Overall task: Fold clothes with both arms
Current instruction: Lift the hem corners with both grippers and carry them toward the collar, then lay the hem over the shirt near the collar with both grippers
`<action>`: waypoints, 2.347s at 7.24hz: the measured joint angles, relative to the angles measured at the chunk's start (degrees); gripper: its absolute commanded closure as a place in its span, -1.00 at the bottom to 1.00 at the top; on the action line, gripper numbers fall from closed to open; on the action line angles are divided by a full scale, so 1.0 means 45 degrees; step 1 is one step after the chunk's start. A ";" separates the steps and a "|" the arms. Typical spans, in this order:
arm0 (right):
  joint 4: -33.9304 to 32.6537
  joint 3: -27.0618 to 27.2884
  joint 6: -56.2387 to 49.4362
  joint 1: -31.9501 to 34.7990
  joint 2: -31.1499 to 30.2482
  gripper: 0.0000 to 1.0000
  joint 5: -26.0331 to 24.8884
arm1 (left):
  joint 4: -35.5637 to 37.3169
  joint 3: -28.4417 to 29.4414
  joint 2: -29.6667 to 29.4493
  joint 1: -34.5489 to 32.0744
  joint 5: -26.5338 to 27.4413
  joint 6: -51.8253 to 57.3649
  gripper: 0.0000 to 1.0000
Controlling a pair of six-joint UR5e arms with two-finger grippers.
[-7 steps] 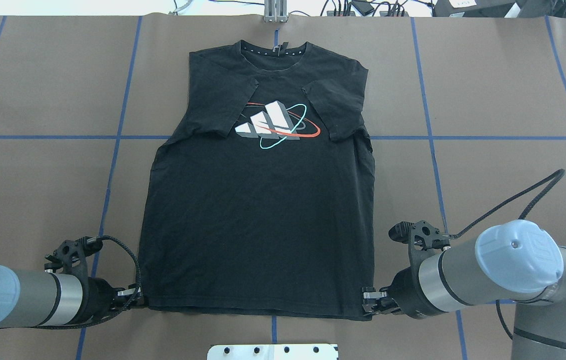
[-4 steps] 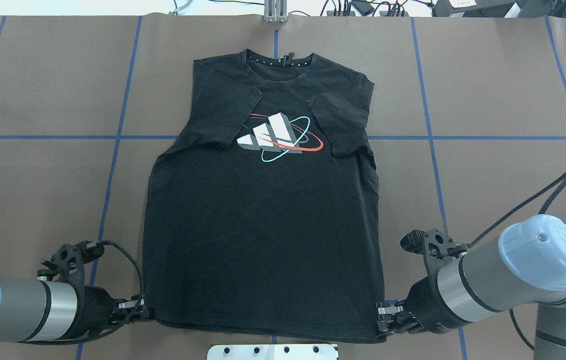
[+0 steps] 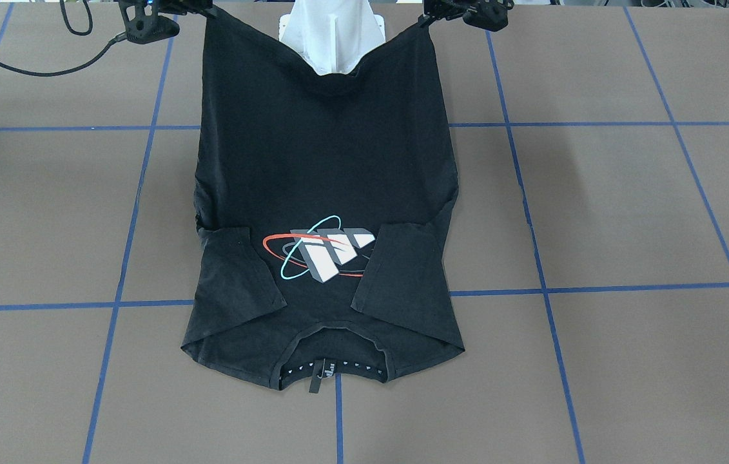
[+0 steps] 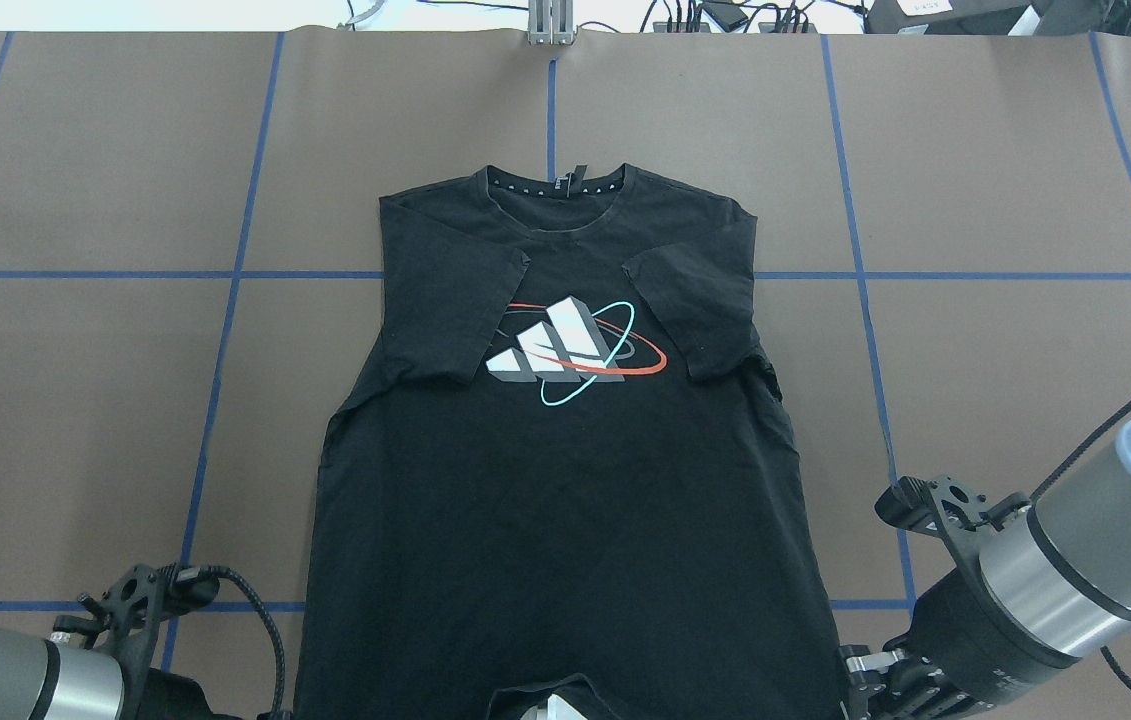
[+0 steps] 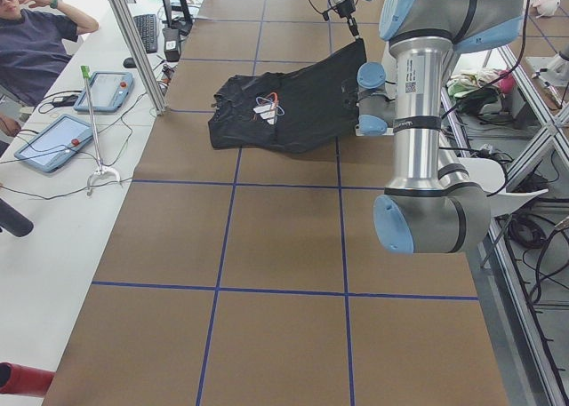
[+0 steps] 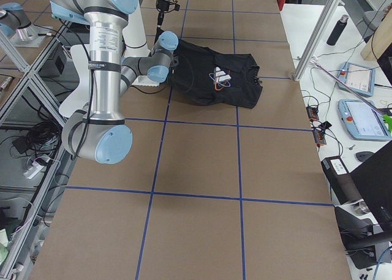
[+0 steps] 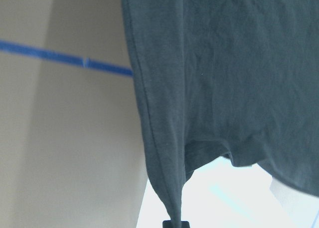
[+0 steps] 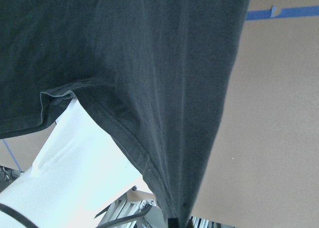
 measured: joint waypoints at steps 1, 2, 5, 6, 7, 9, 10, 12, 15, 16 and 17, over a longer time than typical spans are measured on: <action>0.0003 0.0033 -0.0002 0.0159 -0.0099 1.00 0.0615 | 0.0141 -0.0440 0.0143 0.0269 -0.0489 -0.0093 1.00; 0.0004 0.0019 -0.0003 0.0389 -0.0146 1.00 0.0961 | 0.0570 -0.0975 0.0269 0.0356 -0.0862 -0.0252 1.00; 0.0015 -0.0346 -0.0181 0.2092 -0.0071 1.00 0.1076 | 0.1547 -0.1148 0.0075 -0.1094 -0.1244 -0.0524 1.00; 0.0030 -0.0575 -0.0421 0.2861 0.0049 1.00 0.1038 | 0.1581 -0.0707 -0.0217 -0.2037 -0.1250 -0.0437 1.00; 0.0039 -0.0925 -0.0796 0.3638 0.0213 1.00 0.1021 | 0.1590 -0.0177 -0.0615 -0.2972 -0.1235 -0.0339 1.00; 0.0044 -0.2060 -0.1109 0.4787 0.0959 1.00 0.0977 | 0.1595 0.0700 -0.1372 -0.4748 -0.1299 0.0087 1.00; 0.0040 -0.2772 -0.1141 0.5176 0.1459 1.00 0.0905 | 0.1586 0.1029 -0.1620 -0.5536 -0.1335 0.0386 1.00; 0.0027 -0.4347 -0.1166 0.5944 0.2606 1.00 0.0812 | 0.1521 0.1807 -0.1796 -0.6697 -0.1342 0.0804 1.00; 0.0024 -0.7079 -0.1249 0.6935 0.4510 1.00 0.0762 | 0.1462 0.3644 -0.2686 -0.7515 -0.1283 0.1083 1.00; 0.0025 -0.7673 -0.1351 0.7149 0.4934 1.00 0.0753 | 0.1460 0.3985 -0.2838 -0.7632 -0.1270 0.1089 1.00; 0.0025 -0.8051 -0.1405 0.7256 0.5128 1.00 0.0744 | 0.1454 0.4233 -0.2931 -0.7712 -0.1263 0.1091 1.00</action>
